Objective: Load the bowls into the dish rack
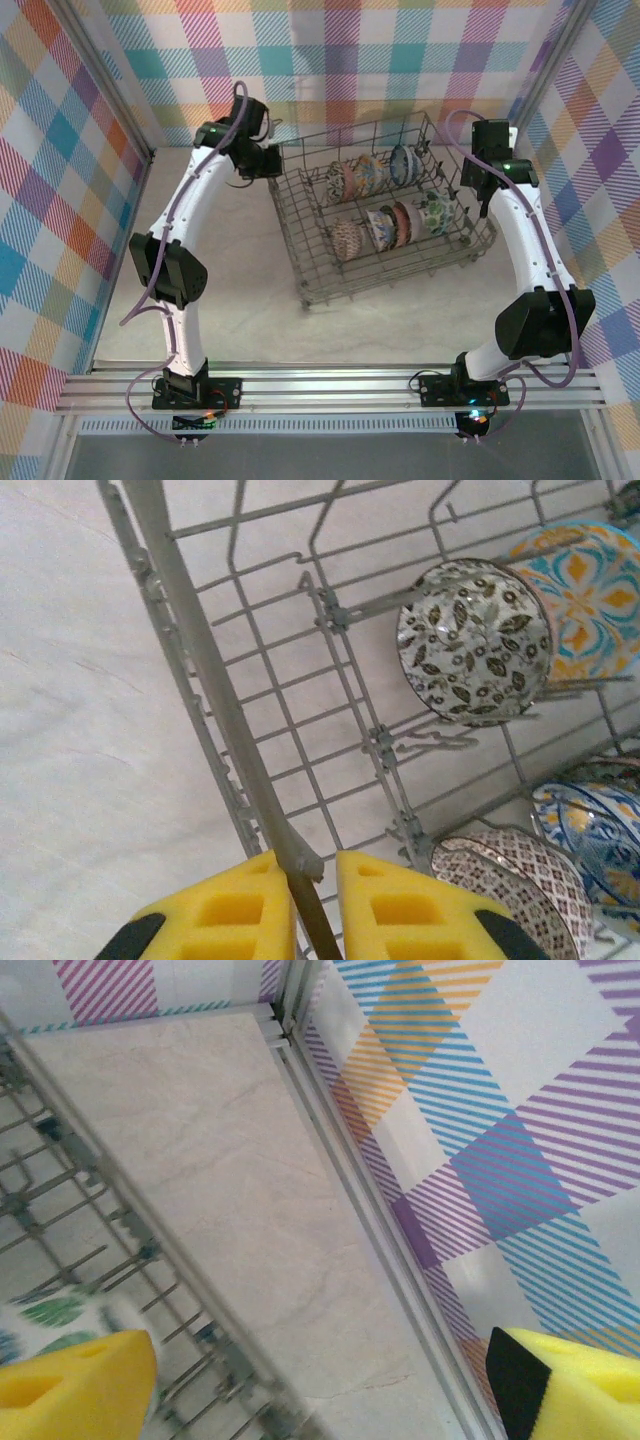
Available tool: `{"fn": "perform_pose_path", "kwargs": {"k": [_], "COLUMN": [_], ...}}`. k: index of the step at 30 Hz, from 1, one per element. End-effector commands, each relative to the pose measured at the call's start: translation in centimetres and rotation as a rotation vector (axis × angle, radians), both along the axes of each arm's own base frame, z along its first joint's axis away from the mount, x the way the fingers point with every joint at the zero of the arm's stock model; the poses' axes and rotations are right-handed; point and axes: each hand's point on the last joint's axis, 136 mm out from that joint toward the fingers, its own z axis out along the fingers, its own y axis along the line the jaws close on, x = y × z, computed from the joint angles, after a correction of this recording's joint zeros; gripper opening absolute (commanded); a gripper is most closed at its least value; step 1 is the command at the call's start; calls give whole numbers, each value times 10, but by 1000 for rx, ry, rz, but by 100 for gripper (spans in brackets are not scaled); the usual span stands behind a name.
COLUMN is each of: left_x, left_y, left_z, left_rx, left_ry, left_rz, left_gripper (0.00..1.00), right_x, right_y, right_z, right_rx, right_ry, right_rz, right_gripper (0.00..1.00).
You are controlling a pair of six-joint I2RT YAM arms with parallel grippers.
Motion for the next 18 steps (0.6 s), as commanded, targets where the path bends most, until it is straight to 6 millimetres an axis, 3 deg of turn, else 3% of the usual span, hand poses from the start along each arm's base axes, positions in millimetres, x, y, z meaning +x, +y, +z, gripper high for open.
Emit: {"fn": "perform_pose_path", "kwargs": {"k": [1, 4, 9, 14, 18], "left_x": [14, 26, 31, 18, -4], "left_y": [66, 86, 80, 86, 104], "left_z": [11, 15, 46, 89, 120], "left_rx": [155, 109, 26, -31, -56], "left_ry": [-40, -48, -119, -206, -296], "left_rz": [22, 62, 58, 108, 178], "left_gripper": [1, 15, 32, 64, 80], "right_x": [-6, -10, -4, -2, -13], "right_y": [-18, -35, -42, -42, -31], "right_z": [-16, -31, -70, -122, -164], "right_rx": [44, 77, 118, 134, 202], "right_ry": [33, 49, 125, 261, 333], "right_rz": [-68, -123, -132, -146, -143], "right_gripper": [86, 86, 86, 87, 88]}}
